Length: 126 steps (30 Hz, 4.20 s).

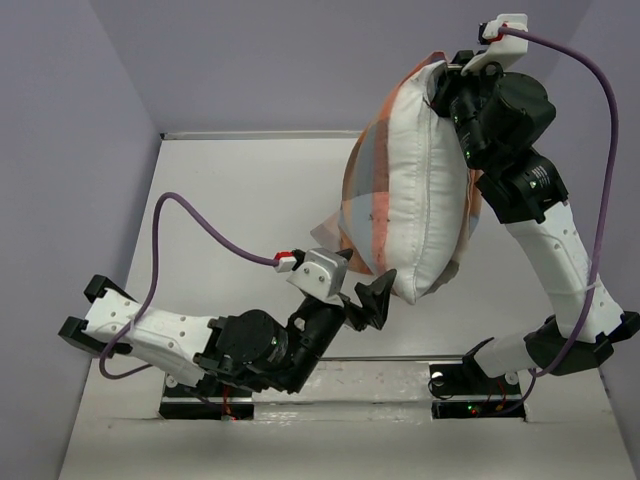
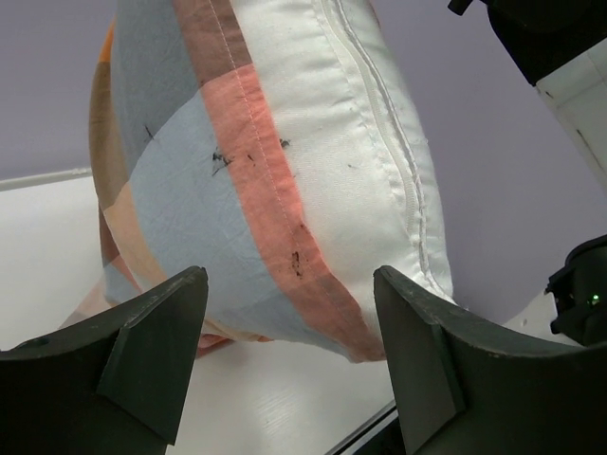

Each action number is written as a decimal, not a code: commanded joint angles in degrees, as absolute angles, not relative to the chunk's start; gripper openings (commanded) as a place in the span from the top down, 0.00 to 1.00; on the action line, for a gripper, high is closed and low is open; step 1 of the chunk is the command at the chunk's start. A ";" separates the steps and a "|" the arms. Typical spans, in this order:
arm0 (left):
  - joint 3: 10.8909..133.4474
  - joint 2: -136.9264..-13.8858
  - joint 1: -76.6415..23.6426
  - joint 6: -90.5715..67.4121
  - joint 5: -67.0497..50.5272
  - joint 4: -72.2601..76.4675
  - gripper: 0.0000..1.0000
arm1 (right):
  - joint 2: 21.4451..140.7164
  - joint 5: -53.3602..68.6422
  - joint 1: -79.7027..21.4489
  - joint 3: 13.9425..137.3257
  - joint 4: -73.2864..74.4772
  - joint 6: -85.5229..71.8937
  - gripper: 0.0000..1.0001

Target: Put the pillow into the pillowcase

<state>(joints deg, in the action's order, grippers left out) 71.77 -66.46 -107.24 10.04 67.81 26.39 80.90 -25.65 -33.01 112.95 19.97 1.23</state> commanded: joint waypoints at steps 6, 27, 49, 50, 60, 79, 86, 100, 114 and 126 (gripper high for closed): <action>75.67 -68.03 -105.73 12.06 74.09 27.97 0.46 | 80.42 -24.70 -32.78 111.62 20.74 0.97 1.00; 79.06 -53.88 -101.69 21.25 57.09 38.85 1.00 | 74.28 -14.69 -32.78 118.81 27.24 -5.17 1.00; 74.65 -58.37 -101.87 0.98 50.33 13.44 0.18 | 88.76 -15.21 -32.78 132.72 30.15 -2.46 1.00; 74.53 -59.06 -101.87 0.36 49.84 12.49 0.11 | 89.03 -13.64 -32.78 131.76 29.80 -2.46 1.00; 61.19 -47.65 -107.30 -5.46 70.28 14.32 0.12 | 95.52 5.80 -41.56 117.69 24.52 -8.18 1.00; 75.32 -63.45 -115.05 90.94 75.34 94.69 0.15 | 114.53 2.56 -48.35 124.46 27.07 -8.00 0.67; 70.40 -53.91 -93.58 43.97 73.05 42.30 0.10 | 92.59 -5.50 -42.36 102.57 25.77 -13.18 0.28; 55.12 -59.75 -44.86 -15.02 27.63 4.30 0.01 | 46.69 -14.86 -42.36 49.83 35.14 -35.06 0.97; 34.91 -64.79 -32.08 -23.64 13.98 17.04 0.57 | 62.90 -9.11 -31.42 43.06 22.80 -33.58 0.21; 17.58 -37.54 -40.66 -33.73 7.47 17.75 1.00 | 115.20 25.32 -27.85 108.18 20.36 -19.70 0.32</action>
